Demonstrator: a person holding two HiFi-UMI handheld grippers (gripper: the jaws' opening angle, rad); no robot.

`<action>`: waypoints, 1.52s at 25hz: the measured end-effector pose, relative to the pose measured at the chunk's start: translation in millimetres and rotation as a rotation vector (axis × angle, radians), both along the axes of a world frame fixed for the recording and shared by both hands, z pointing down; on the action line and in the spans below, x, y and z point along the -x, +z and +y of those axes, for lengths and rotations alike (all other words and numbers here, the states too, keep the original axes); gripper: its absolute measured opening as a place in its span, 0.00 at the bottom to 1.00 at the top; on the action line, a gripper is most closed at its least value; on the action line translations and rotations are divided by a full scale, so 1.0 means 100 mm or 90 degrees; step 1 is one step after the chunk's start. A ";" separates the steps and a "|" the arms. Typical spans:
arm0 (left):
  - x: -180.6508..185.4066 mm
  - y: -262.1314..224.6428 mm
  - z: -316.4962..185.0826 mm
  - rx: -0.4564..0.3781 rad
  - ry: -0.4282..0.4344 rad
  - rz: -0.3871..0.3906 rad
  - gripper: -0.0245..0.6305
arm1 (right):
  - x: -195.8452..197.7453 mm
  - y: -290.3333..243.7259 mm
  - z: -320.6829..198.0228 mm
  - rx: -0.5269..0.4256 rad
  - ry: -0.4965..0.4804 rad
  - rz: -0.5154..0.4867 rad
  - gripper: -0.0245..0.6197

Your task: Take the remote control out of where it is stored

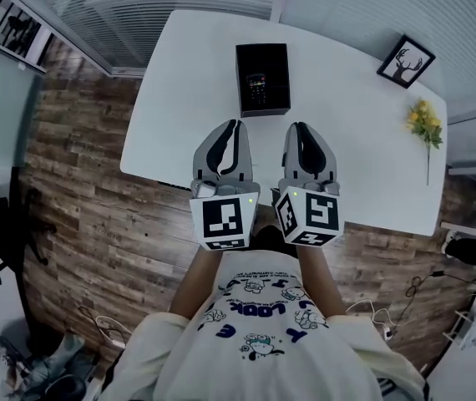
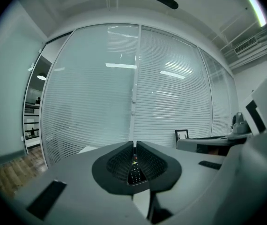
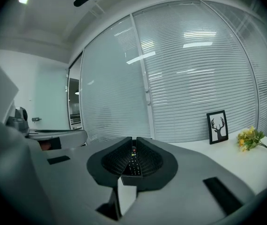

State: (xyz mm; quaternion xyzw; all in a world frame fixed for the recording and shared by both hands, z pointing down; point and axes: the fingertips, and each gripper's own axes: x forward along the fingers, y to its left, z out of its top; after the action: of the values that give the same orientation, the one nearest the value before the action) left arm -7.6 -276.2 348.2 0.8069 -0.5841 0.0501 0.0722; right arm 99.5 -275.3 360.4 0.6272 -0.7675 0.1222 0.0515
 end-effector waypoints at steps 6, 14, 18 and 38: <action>0.06 0.20 -0.34 0.029 0.005 -0.006 0.07 | -0.02 0.12 -0.28 0.016 0.010 0.005 0.11; -0.05 0.50 -0.59 0.082 0.091 0.042 0.21 | -0.07 0.23 -0.42 0.032 0.016 0.012 0.11; -0.14 0.67 -0.71 0.108 0.138 0.030 0.28 | -0.09 0.34 -0.49 0.047 0.008 0.013 0.11; -0.44 1.20 -1.50 0.196 0.242 -0.041 0.38 | -0.21 0.82 -1.07 0.120 -0.035 0.018 0.11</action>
State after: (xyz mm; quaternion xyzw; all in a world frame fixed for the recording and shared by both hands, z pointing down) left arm 36.3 -426.0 468.1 0.8796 -0.4094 0.1772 0.1652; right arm 120.3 -382.6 442.7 0.5999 -0.7687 0.1835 0.1248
